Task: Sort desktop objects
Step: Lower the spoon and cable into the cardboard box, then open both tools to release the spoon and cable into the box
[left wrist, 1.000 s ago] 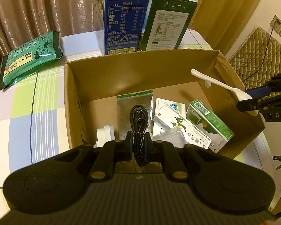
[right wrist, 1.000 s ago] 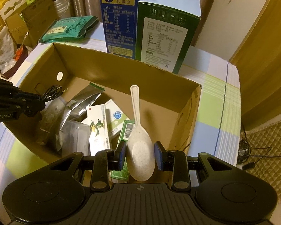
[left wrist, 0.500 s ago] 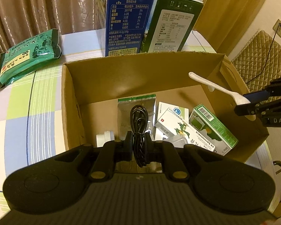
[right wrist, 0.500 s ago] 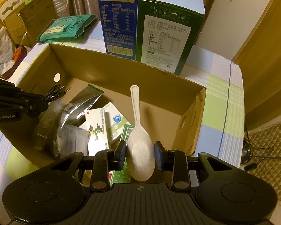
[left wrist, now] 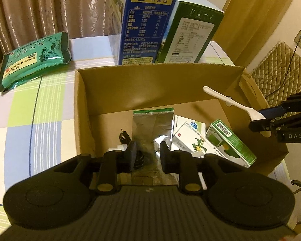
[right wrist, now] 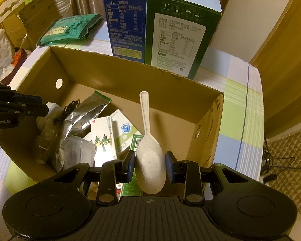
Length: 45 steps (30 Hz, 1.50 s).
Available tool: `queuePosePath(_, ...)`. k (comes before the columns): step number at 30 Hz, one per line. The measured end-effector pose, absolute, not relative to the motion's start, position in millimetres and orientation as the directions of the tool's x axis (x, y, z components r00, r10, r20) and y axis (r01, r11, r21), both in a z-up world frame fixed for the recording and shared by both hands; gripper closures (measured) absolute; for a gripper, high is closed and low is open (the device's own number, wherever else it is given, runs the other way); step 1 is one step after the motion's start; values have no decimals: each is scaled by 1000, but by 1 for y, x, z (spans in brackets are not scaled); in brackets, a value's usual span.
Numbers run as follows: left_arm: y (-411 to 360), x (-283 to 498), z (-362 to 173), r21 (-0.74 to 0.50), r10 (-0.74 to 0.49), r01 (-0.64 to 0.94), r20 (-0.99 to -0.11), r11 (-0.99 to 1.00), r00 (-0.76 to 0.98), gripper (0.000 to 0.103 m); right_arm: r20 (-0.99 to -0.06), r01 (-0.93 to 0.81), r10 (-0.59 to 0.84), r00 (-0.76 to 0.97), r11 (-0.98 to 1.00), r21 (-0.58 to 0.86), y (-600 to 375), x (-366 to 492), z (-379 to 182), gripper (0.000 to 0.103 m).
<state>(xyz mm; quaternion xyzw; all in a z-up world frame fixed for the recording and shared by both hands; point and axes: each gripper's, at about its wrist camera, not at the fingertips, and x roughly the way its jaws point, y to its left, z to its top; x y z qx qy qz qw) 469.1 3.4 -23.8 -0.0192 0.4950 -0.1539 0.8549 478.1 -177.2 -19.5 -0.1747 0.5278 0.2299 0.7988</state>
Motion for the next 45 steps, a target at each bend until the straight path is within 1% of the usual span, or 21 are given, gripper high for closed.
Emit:
queuePosePath(19, 7, 464, -16, -174, -280, 255, -834, 951, 475, 84, -926, -544, 162, 340, 837, -53, -176, 477, -19, 74)
queuePosePath(20, 7, 464, -16, -174, -279, 253, -835, 952, 475, 83, -927, -547, 164, 338, 836, -52, -175, 477, -19, 73)
queuePosePath(21, 7, 464, -16, -173, -276, 250, -835, 953, 475, 78, -928, -546, 166, 333, 837, -46, -176, 478, -20, 73)
queuePosePath(22, 8, 464, -16, -171, -272, 245, -836, 954, 477, 70, -928, -539, 165, 334, 841, -44, -176, 478, -20, 67)
queuePosePath(23, 8, 464, -16, -169, -268, 241, -835, 956, 480, 66, -924, -532, 163, 345, 846, -49, -177, 479, -20, 53)
queuePosePath(24, 9, 464, -16, -167, -267, 239, -835, 956, 482, 61, -920, -527, 164, 357, 848, -53, -178, 479, -19, 46)
queuePosePath(25, 9, 464, -16, -168, -266, 237, -834, 957, 483, 61, -916, -525, 170, 364, 849, -51, -179, 478, -18, 43)
queuePosePath(30, 11, 463, -16, -166, -263, 236, -836, 958, 482, 60, -914, -521, 177, 366, 852, -44, -180, 478, -16, 43)
queuePosePath(32, 11, 463, -16, -166, -263, 236, -835, 958, 483, 58, -913, -518, 178, 367, 855, -42, -181, 478, -16, 43)
queuePosePath(33, 11, 462, -16, -165, -264, 237, -835, 957, 483, 56, -913, -517, 178, 366, 855, -41, -181, 478, -15, 43)
queuePosePath(35, 11, 461, -15, -163, -263, 239, -834, 957, 484, 51, -915, -519, 178, 362, 854, -39, -182, 477, -15, 43)
queuePosePath(37, 10, 459, -14, -162, -263, 241, -833, 957, 487, 43, -914, -519, 181, 362, 854, -37, -183, 475, -14, 43)
queuePosePath(38, 10, 458, -13, -163, -265, 242, -831, 957, 490, 41, -914, -517, 182, 362, 855, -35, -183, 475, -13, 43)
queuePosePath(40, 10, 457, -11, -165, -267, 240, -827, 957, 496, 34, -914, -517, 184, 361, 856, -32, -184, 474, -12, 43)
queuePosePath(41, 11, 456, -9, -165, -266, 238, -825, 957, 498, 32, -914, -517, 185, 360, 855, -31, -184, 473, -11, 43)
queuePosePath(42, 11, 455, -8, -164, -264, 235, -824, 958, 501, 27, -915, -518, 187, 357, 855, -27, -184, 473, -11, 41)
queuePosePath(43, 11, 454, -6, -162, -262, 234, -823, 959, 505, 20, -916, -518, 190, 354, 855, -23, -184, 472, -10, 35)
queuePosePath(44, 11, 453, -4, -156, -259, 235, -820, 959, 510, 18, -916, -517, 192, 351, 856, -19, -184, 471, -9, 28)
queuePosePath(45, 11, 451, -2, -149, -253, 235, -819, 960, 516, 12, -915, -517, 194, 353, 856, -18, -184, 470, -7, 25)
